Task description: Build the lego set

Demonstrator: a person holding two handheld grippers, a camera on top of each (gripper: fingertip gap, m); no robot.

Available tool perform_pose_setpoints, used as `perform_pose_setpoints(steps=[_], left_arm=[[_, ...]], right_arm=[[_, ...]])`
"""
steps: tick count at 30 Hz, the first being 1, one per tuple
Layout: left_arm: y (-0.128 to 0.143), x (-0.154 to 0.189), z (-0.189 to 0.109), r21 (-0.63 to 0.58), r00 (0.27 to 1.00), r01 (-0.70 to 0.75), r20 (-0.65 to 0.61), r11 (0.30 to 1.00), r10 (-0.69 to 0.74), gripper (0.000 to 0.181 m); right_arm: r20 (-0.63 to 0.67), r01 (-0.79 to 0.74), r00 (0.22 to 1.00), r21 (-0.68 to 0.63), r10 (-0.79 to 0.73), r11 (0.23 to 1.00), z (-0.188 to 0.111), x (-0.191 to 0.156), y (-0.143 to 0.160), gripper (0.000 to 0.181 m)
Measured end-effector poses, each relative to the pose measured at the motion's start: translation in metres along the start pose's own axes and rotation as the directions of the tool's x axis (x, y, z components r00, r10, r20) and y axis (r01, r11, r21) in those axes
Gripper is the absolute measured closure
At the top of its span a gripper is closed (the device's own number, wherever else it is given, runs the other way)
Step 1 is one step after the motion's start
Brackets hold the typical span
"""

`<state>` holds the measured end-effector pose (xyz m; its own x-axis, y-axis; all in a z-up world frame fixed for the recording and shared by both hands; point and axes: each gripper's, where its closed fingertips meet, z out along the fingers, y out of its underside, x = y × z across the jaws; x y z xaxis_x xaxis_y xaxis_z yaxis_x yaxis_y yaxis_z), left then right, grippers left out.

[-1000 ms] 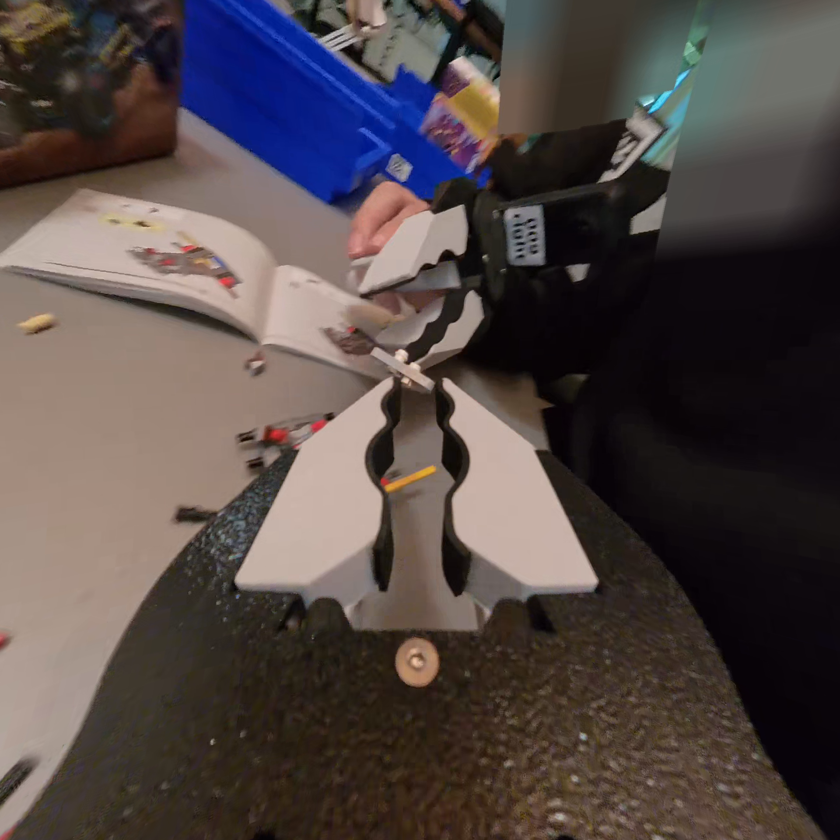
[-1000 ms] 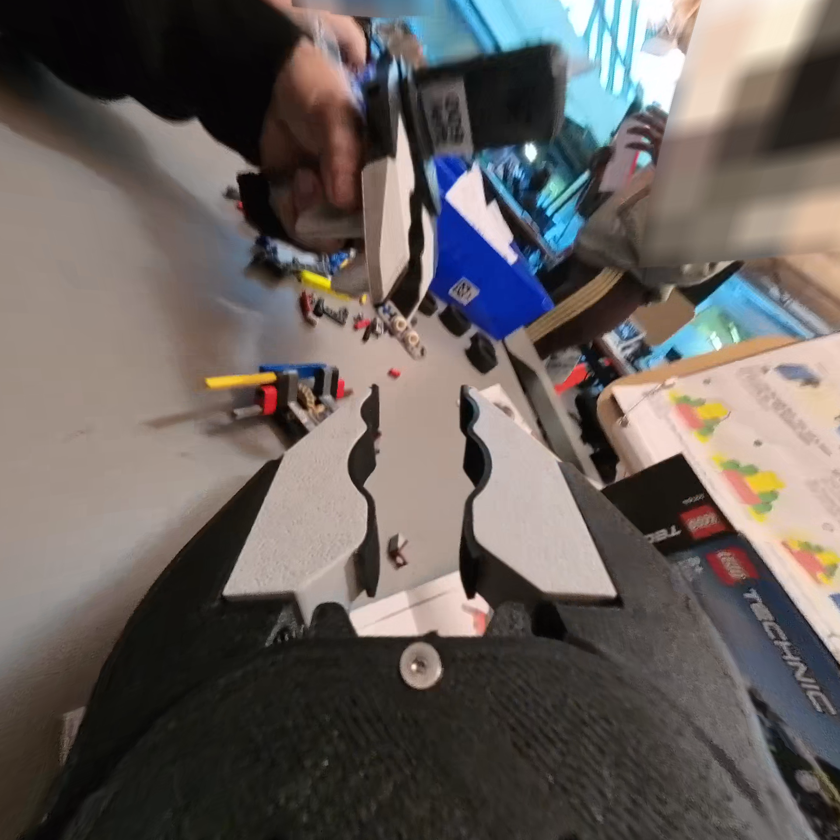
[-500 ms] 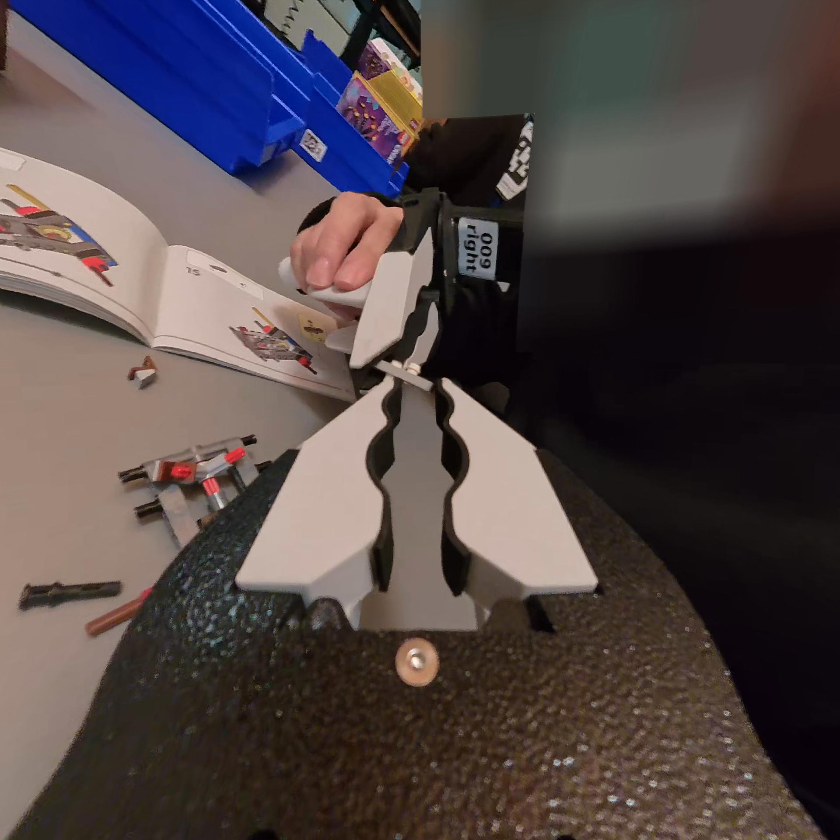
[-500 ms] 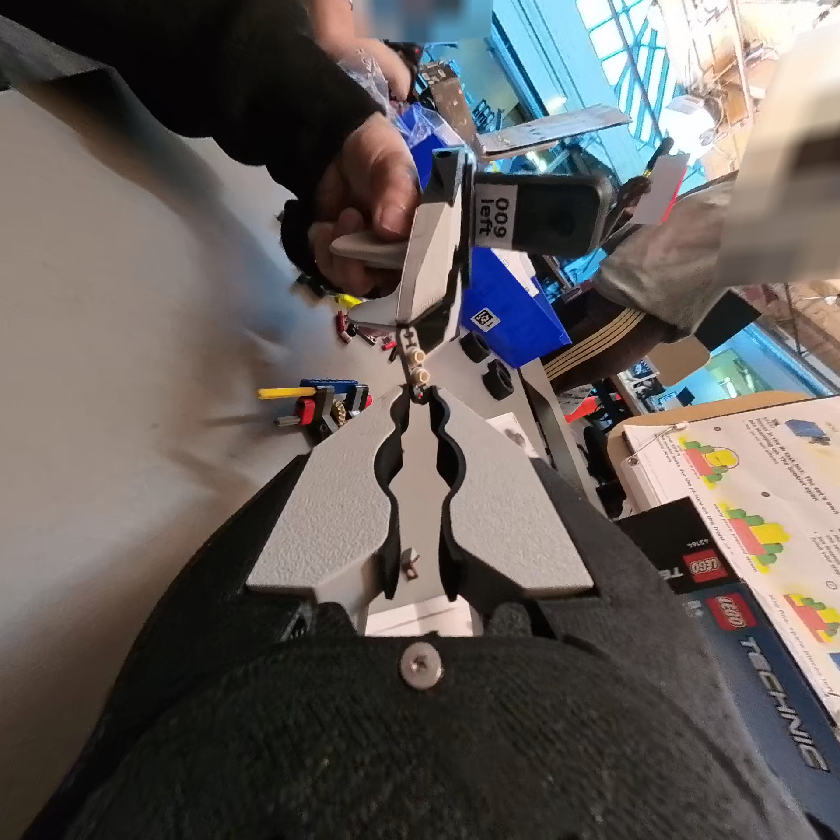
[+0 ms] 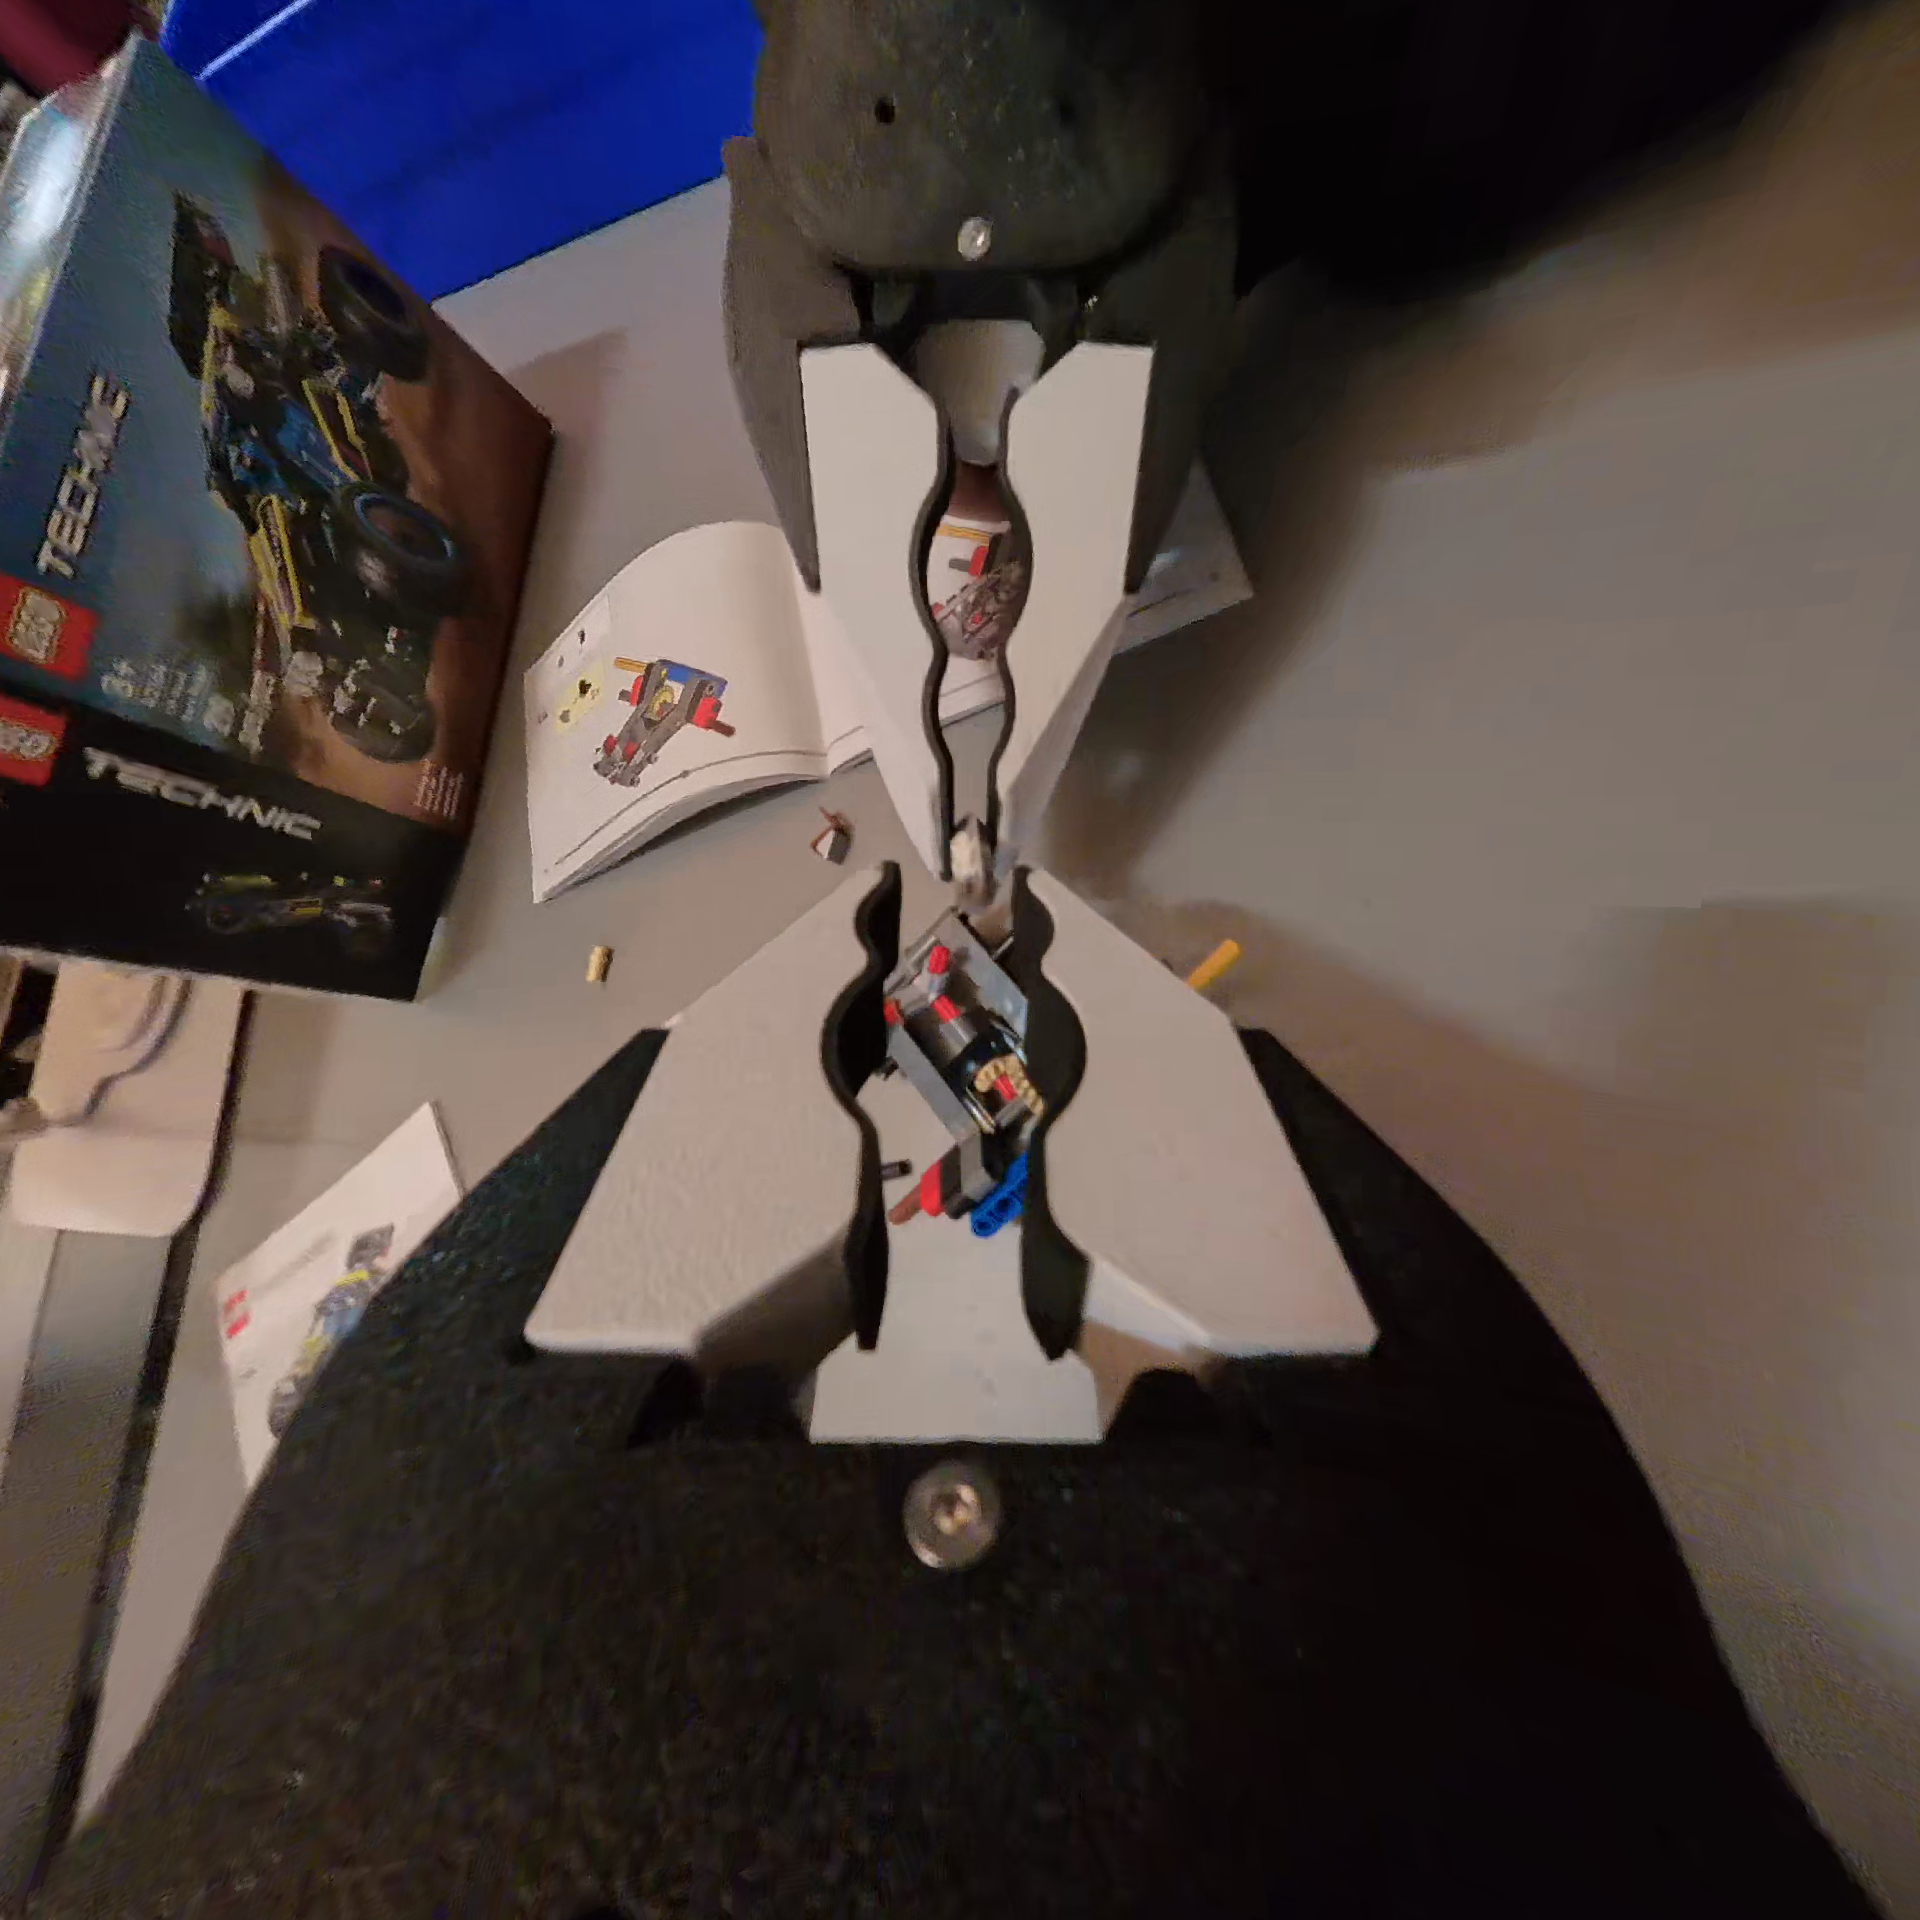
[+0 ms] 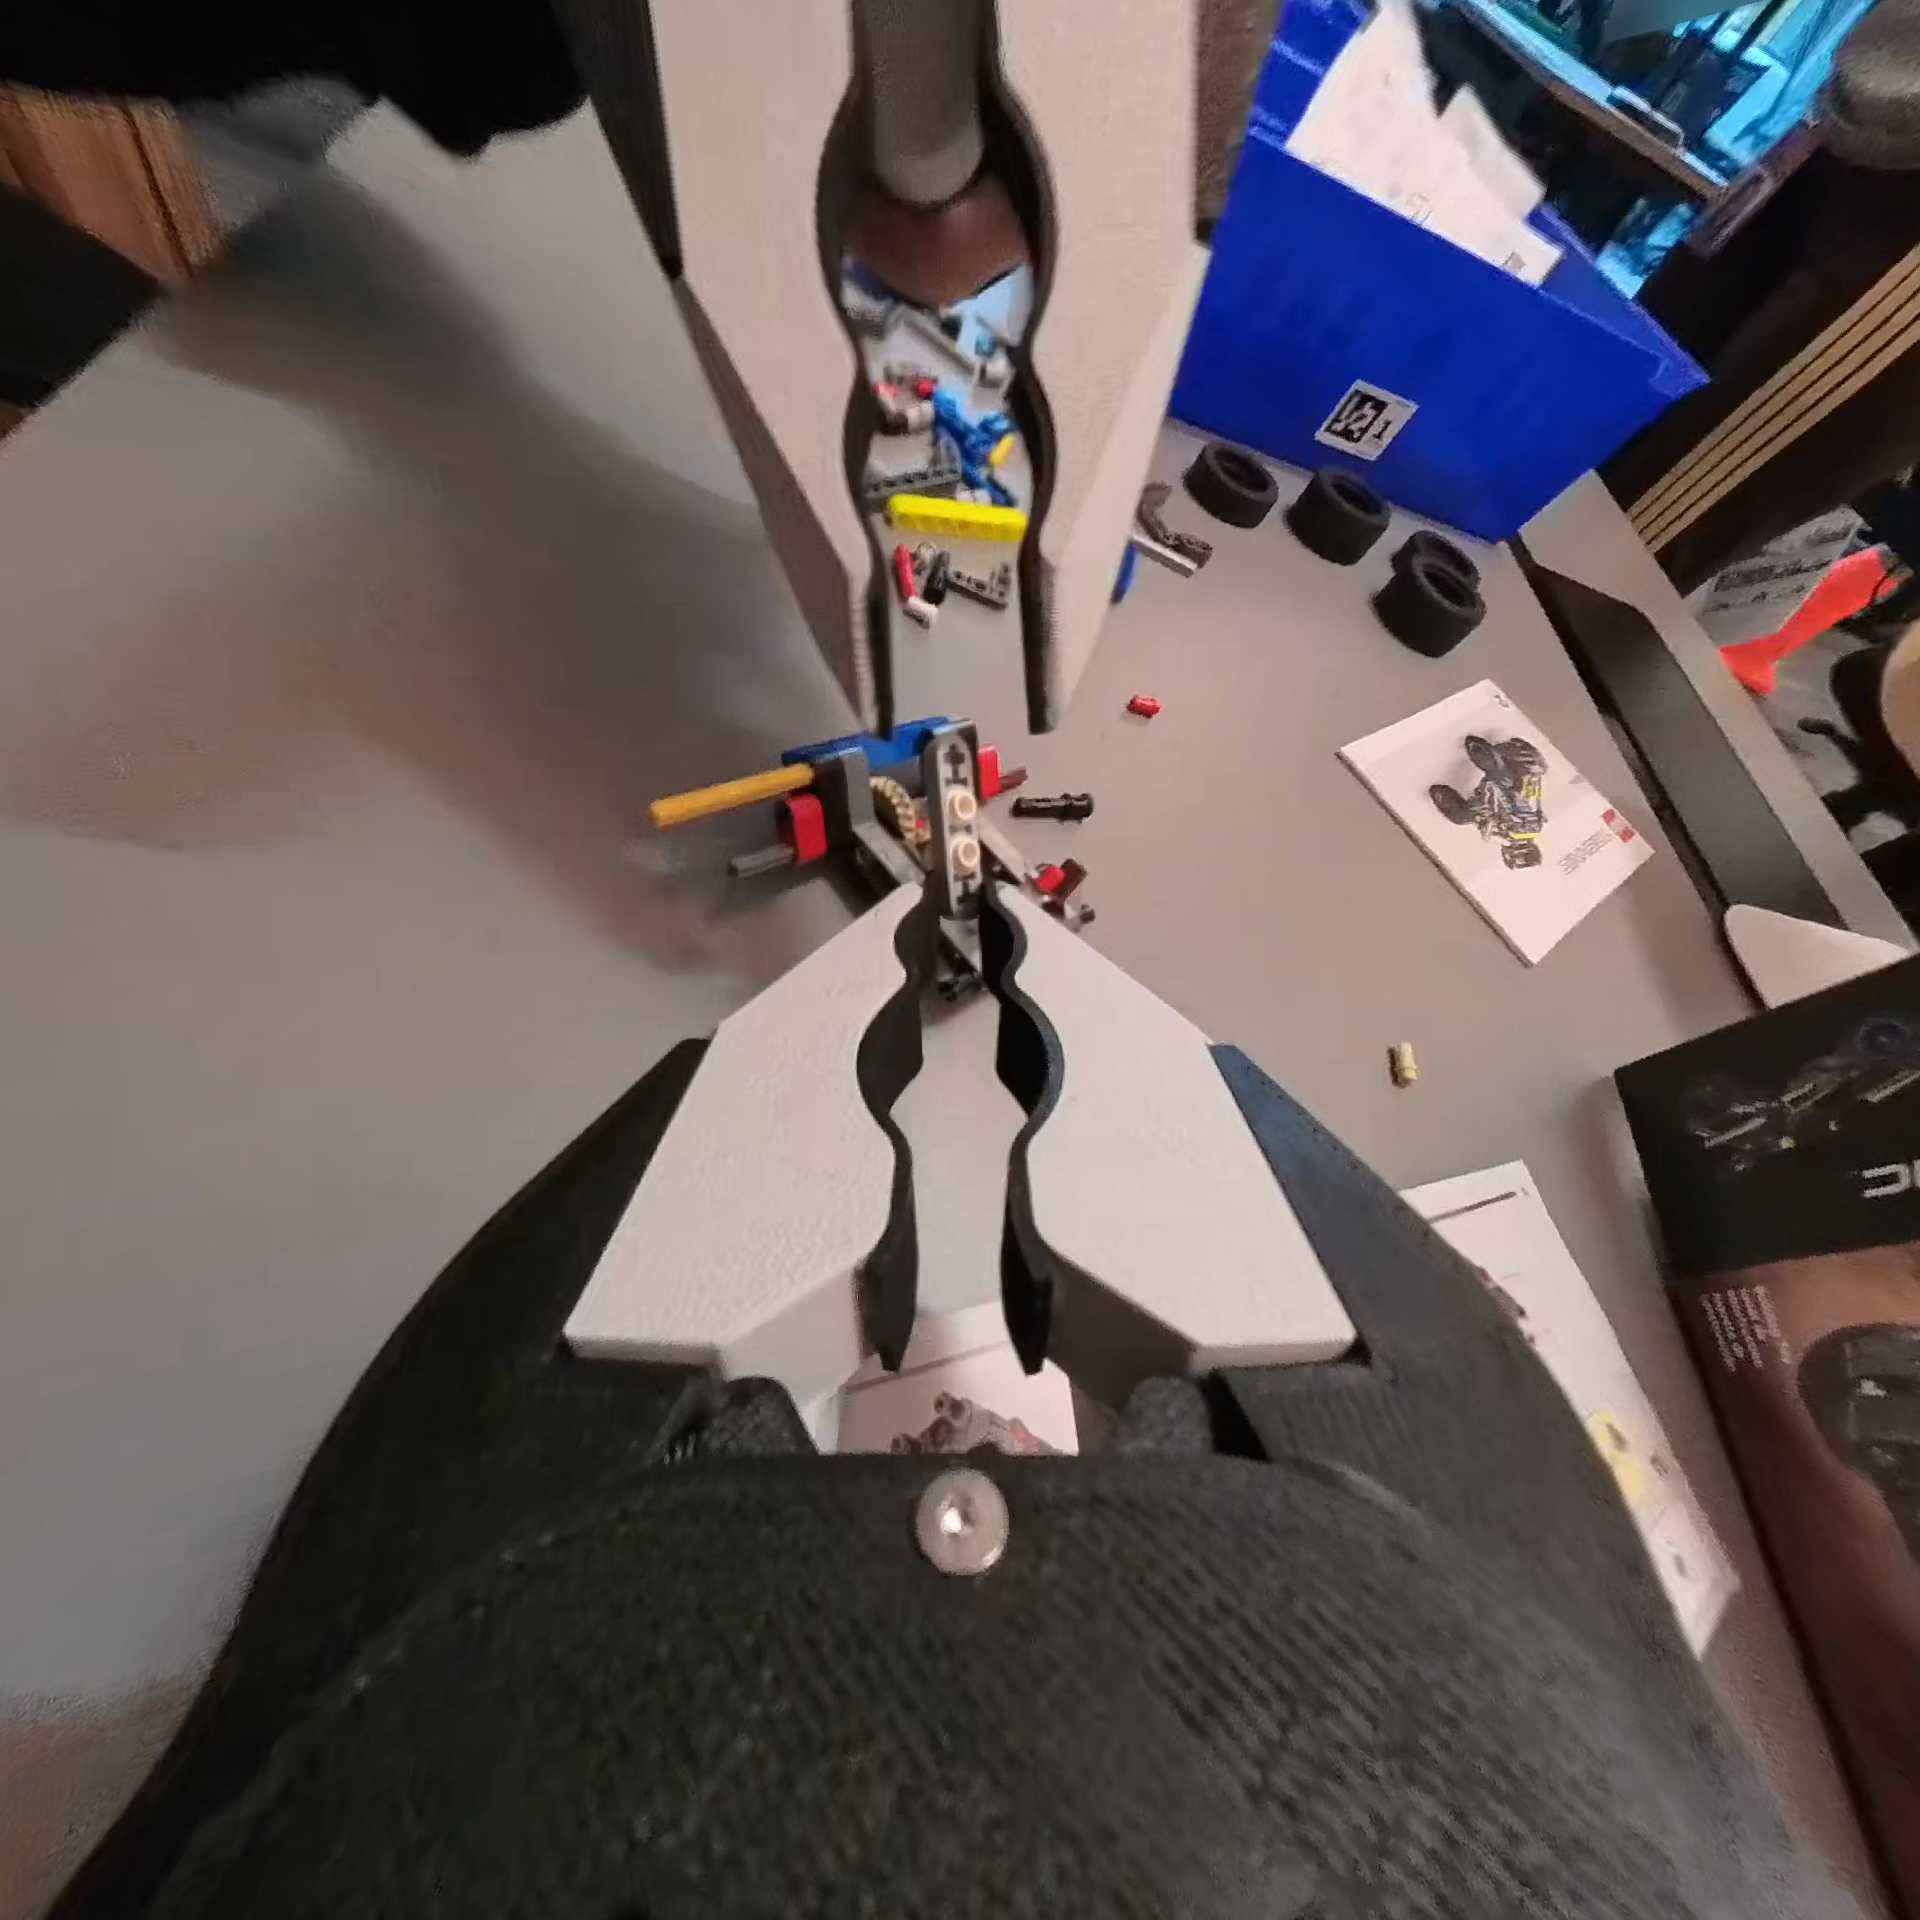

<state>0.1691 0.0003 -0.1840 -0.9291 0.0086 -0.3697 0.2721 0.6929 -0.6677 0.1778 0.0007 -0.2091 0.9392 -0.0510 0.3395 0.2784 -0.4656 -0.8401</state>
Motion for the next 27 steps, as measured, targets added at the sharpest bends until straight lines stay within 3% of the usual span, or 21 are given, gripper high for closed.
perform_pose_setpoints(steps=[3,6,8,13,17,22,27], left_arm=[[-0.001,0.006,0.004,-0.036,0.993,-0.111,-0.035,0.993,0.11,0.166],[0.012,0.001,0.008,-0.158,0.968,-0.249,-0.036,0.955,0.246,0.165],[0.021,-0.003,0.012,-0.23,0.987,-0.16,-0.044,0.96,0.154,0.164],[0.02,0.001,0.018,-0.238,0.988,0.114,-0.072,0.965,-0.134,0.165],[0.014,0.005,0.022,-0.207,0.964,0.214,-0.111,0.955,-0.241,0.17],[0.021,0.005,0.024,-0.256,0.98,0.147,-0.092,0.956,-0.175,0.171],[0.017,-0.001,0.026,-0.253,0.998,-0.054,-0.027,0.966,0.049,0.174]], right_arm=[[0.015,0.029,0.999,-0.035,-0.028,0.999,0.004,-0.006,0.003,0.176],[-0.014,0.08,0.997,-0.079,-0.081,0.994,0.004,-0.003,0.008,0.176],[-0.062,0.118,0.99,-0.105,-0.125,0.988,0.004,0.002,0.008,0.176],[-0.128,0.203,0.966,-0.172,-0.226,0.964,0.005,0.008,0.011,0.176],[-0.127,0.203,0.966,-0.175,-0.226,0.963,0.005,0.007,0.01,0.176],[-0.103,0.17,0.977,-0.162,-0.188,0.972,0.006,0.004,0.01,0.176],[-0.081,0.106,0.99,-0.141,-0.118,0.984,0.005,0.003,0.009,0.176]])
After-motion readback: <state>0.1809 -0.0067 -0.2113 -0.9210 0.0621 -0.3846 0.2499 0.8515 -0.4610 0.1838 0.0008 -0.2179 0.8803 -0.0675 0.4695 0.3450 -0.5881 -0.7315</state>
